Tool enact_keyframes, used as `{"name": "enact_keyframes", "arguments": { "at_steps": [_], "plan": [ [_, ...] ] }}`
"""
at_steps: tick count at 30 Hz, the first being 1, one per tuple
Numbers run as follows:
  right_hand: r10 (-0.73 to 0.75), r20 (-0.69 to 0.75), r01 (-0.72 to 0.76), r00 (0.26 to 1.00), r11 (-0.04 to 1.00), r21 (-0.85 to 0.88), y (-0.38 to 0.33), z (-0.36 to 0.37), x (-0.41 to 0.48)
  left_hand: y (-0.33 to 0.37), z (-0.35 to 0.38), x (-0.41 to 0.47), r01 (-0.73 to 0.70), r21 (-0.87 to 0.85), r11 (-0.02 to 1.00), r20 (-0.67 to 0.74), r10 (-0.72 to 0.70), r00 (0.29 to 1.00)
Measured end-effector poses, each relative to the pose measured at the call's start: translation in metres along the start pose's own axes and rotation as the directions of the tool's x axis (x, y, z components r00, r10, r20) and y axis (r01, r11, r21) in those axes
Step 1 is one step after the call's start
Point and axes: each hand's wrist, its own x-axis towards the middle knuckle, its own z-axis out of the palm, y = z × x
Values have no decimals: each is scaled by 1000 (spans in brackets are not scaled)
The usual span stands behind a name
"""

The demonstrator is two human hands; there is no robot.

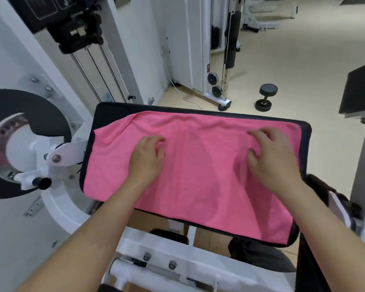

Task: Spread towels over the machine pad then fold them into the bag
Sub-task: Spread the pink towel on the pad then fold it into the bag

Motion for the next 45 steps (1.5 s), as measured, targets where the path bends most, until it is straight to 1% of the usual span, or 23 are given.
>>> {"name": "enact_keyframes", "arguments": {
  "at_steps": [2, 5, 7, 9, 13, 17, 20, 23, 25, 26, 28, 30, 32, 34, 35, 37, 38, 39, 41, 42, 43, 44, 45],
  "plan": [
    [-47, 181, 50, 982, 999, -11, -25, 15, -13, -25, -13, -12, 35, 33, 999, 17, -35, 999],
    [-94, 370, 123, 924, 991, -58, -62, 39, -30, -59, -34, -16, 78, 82, 994, 20, -80, 997],
    [-109, 443, 171, 890, 980, -103, -83, 54, -40, -78, -46, -10, 104, 97, 990, 7, -105, 994],
    [-73, 463, 165, 883, 973, -163, -101, 65, -47, -96, -53, 2, 125, 101, 987, 1, -126, 992],
    [55, 400, 81, 915, 946, -314, -122, 84, -52, -122, -55, 28, 156, 128, 980, 3, -157, 988],
    [128, 355, 8, 926, 934, -357, -130, 98, -51, -139, -55, 50, 171, 182, 968, -35, -168, 985],
    [161, 341, -17, 926, 921, -389, -134, 104, -51, -139, -63, 73, 110, 198, 974, -93, -93, 991],
    [166, 323, -28, 932, 919, -393, -135, 103, -48, -136, -77, 107, 81, 165, 983, -183, -50, 982],
    [165, 328, -22, 930, 917, -398, -134, 101, -45, -136, -82, 131, 76, 139, 987, -199, -47, 979],
    [166, 335, -17, 927, 914, -405, -133, 100, -44, -136, -83, 139, 81, 93, 992, -194, -62, 979],
    [171, 349, -12, 921, 909, -416, -133, 99, -42, -139, -82, 145, 85, -63, 994, -161, -94, 982],
    [177, 357, -10, 917, 907, -422, -133, 98, -41, -141, -83, 134, 56, -182, 982, -132, -81, 988],
    [188, 360, -20, 914, 906, -423, -132, 98, -41, -144, -85, 101, 40, -234, 972, -116, -69, 991],
    [182, 357, -19, 916, 910, -415, -131, 98, -43, -150, -81, 48, 91, -241, 966, -90, -116, 989],
    [186, 363, -22, 913, 911, -411, -131, 98, -44, -155, -77, 17, 132, -216, 967, -78, -152, 985],
    [206, 373, -50, 905, 921, -387, -130, 97, -48, -166, -68, -41, 250, -140, 958, -56, -260, 964],
    [209, 378, -68, 902, 933, -354, -127, 97, -50, -172, -62, -63, 328, -119, 937, -46, -335, 941],
    [210, 385, -87, 899, 946, -313, -124, 98, -53, -177, -58, -78, 400, -126, 908, -31, -407, 913],
    [172, 358, -118, 918, 979, -168, -117, 98, -60, -185, -56, -87, 468, -180, 865, -16, -478, 878],
    [155, 312, -135, 937, 987, -84, -112, 97, -63, -187, -57, -84, 478, -199, 856, -31, -493, 870],
    [168, 240, -168, 956, 986, -22, -109, 94, -67, -188, -60, -80, 489, -207, 847, -47, -508, 860],
    [211, 163, -220, 964, 975, 36, -105, 90, -71, -188, -62, -74, 512, -200, 835, -56, -532, 845],
    [305, 101, -315, 947, 943, 106, -100, 87, -77, -187, -63, -70, 543, -185, 819, -56, -560, 827]
  ]
}}
